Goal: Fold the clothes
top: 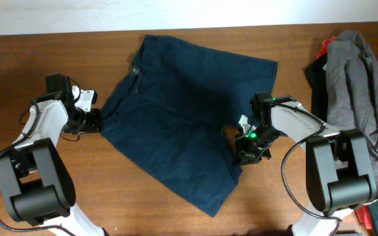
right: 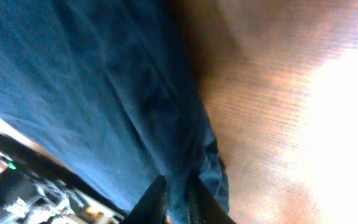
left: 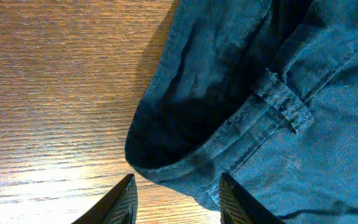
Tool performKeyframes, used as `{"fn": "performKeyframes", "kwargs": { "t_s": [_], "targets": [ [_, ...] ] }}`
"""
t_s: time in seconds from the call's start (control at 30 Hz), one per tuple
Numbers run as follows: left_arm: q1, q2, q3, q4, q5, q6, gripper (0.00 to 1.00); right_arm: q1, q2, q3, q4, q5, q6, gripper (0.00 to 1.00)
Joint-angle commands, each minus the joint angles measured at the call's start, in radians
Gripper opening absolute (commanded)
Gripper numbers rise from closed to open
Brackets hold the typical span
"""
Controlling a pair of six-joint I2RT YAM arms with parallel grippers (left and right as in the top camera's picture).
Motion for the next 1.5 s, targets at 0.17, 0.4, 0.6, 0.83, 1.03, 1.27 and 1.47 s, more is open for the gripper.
{"fn": "performKeyframes", "kwargs": {
  "t_s": [0.17, 0.4, 0.6, 0.83, 1.03, 1.27, 1.47],
  "targets": [
    [0.0, -0.018, -0.004, 0.0, 0.015, 0.008, 0.42, -0.039, -0.028, 0.031, 0.012, 0.103, 0.015, 0.04],
    [0.0, -0.018, -0.004, 0.001, 0.015, 0.008, 0.42, -0.101, -0.03, 0.035, -0.114, 0.124, 0.004, 0.58],
    [0.0, -0.018, -0.004, 0.003, 0.015, 0.008, 0.42, -0.092, -0.03, -0.04, -0.044, 0.069, -0.008, 0.6],
    [0.0, -0.018, -0.004, 0.003, 0.015, 0.008, 0.4, -0.067, -0.03, -0.123, 0.065, -0.053, -0.034, 0.15],
    [0.0, -0.018, -0.004, 0.003, 0.015, 0.008, 0.14, -0.101, -0.048, -0.057, 0.045, 0.052, -0.034, 0.04],
    [0.0, -0.018, -0.004, 0.003, 0.015, 0.008, 0.13, -0.151, -0.072, 0.092, -0.066, 0.344, -0.034, 0.04],
    [0.0, -0.018, -0.004, 0.003, 0.015, 0.008, 0.13, -0.152, -0.071, 0.109, -0.018, 0.391, -0.034, 0.04]
  ]
}}
